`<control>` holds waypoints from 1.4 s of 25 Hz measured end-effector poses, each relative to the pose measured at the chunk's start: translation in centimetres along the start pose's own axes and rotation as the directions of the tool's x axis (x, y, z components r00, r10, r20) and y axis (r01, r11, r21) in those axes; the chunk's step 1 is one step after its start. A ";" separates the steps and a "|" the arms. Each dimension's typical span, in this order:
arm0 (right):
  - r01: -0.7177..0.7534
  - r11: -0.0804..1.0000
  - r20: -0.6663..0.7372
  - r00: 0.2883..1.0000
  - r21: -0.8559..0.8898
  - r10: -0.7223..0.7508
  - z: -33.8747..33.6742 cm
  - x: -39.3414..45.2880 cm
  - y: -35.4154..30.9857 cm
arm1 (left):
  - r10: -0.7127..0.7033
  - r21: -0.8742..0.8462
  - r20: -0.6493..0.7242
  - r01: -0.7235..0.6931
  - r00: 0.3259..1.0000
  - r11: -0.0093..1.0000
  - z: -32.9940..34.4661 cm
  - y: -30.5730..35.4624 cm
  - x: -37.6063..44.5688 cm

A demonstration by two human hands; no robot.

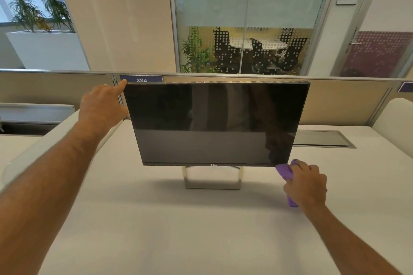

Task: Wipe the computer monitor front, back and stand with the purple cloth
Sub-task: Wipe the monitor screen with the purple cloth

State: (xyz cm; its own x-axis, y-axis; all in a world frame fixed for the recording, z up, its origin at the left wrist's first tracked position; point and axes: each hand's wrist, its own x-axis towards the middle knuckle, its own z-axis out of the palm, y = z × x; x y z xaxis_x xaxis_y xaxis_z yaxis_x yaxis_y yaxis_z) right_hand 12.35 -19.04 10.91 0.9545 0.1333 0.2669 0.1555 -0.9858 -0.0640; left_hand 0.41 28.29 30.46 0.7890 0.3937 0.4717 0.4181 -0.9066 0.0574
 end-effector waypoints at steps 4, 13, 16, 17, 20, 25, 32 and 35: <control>0.397 0.917 -0.178 0.900 -0.036 -0.397 1.5 -0.2 -0.9 | 0.005 -0.011 -0.003 -0.005 1.000 1.000 0.4 -0.1 0.3; 0.288 0.955 -0.011 0.957 -0.075 -0.289 3.1 0.2 -0.9 | 0.020 -0.004 -0.018 -0.020 1.000 1.000 0.6 -0.5 0.3; 0.129 0.991 0.040 0.991 0.026 -0.130 4.1 -0.6 1.4 | 0.017 -0.017 -0.036 -0.018 0.999 1.000 0.8 -0.4 0.2; 0.096 0.993 0.047 0.994 0.063 -0.099 4.4 -0.8 2.0 | 0.019 -0.022 -0.045 -0.020 0.999 1.000 0.8 -0.4 0.2; 0.139 0.981 -0.030 0.990 0.136 -0.136 4.8 -1.7 2.2 | 0.021 -0.048 -0.077 -0.024 0.997 0.999 0.8 -0.2 0.2; 0.362 0.869 -0.317 0.913 0.338 -0.257 2.9 -2.7 -1.8 | -0.008 -0.160 -0.155 -0.017 0.988 0.987 1.3 0.3 -0.4; 0.552 0.699 -0.695 0.710 0.454 -0.110 -10.8 3.1 -10.1 | 0.024 -0.154 -0.218 -0.058 0.976 0.986 1.7 0.3 -0.2; 0.510 0.758 -0.727 0.683 0.406 -0.070 -16.8 7.0 -9.9 | 0.016 -0.183 -0.218 -0.057 0.976 0.981 1.9 0.3 -0.3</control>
State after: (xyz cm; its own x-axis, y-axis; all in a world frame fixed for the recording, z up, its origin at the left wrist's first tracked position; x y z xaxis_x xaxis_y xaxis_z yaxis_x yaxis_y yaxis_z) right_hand 13.18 -10.07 29.59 0.4564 0.0856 0.8856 0.7079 -0.6379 -0.3032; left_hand 1.20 28.20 28.66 0.6782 0.3367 0.6532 0.2831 -0.9400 0.1906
